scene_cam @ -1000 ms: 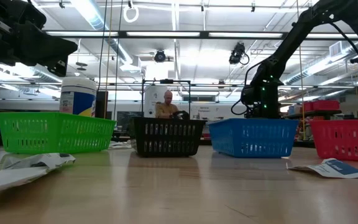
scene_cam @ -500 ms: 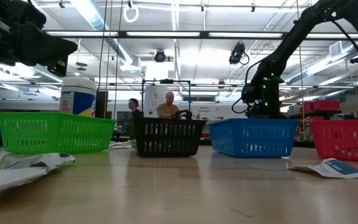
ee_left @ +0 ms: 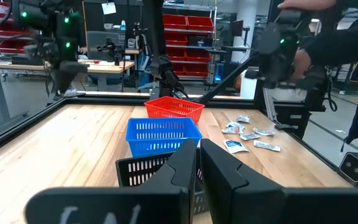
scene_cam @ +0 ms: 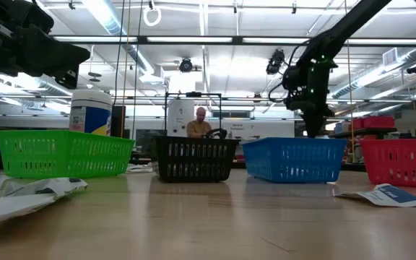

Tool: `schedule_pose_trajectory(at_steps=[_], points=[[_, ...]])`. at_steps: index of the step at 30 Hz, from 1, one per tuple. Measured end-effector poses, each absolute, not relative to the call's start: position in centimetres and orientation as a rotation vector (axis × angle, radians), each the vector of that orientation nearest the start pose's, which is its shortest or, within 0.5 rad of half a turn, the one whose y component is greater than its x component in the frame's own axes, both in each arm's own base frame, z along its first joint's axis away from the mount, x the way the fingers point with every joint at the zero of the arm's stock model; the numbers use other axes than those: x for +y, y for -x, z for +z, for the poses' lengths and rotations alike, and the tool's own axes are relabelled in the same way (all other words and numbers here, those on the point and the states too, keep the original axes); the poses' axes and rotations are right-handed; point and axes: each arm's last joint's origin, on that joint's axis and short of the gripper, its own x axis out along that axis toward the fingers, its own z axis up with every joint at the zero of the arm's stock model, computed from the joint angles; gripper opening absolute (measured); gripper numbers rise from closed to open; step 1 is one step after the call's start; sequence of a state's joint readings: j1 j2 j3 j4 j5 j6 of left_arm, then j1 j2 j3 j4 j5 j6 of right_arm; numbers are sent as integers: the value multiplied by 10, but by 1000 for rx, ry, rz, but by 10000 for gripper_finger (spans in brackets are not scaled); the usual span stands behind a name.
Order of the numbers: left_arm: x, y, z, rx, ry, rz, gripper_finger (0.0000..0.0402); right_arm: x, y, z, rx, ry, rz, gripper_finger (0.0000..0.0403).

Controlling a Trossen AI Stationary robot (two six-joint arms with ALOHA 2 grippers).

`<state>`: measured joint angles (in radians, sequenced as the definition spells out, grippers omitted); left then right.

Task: Pick & Place First Aid Supplies
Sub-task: Put the alcohol pad into the blue basket

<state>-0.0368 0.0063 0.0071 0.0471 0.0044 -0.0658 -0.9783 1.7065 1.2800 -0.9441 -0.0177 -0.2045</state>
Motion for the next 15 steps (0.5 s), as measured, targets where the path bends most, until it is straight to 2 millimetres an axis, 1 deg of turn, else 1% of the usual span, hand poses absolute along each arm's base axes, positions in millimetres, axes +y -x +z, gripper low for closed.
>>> schedule_pose_trajectory(at_steps=[4,9,15], points=[[-4,-97,170,-47,67,-43,32,-252,-186,239,1291,-469,-636,0],[-4,-97,170,-47,67,-43,32,-230,-199,255,1270,-401,-582,0],[-4,-97,170,-48,67,-43,32,-201,-220,263,1261,-331,-500,0]])
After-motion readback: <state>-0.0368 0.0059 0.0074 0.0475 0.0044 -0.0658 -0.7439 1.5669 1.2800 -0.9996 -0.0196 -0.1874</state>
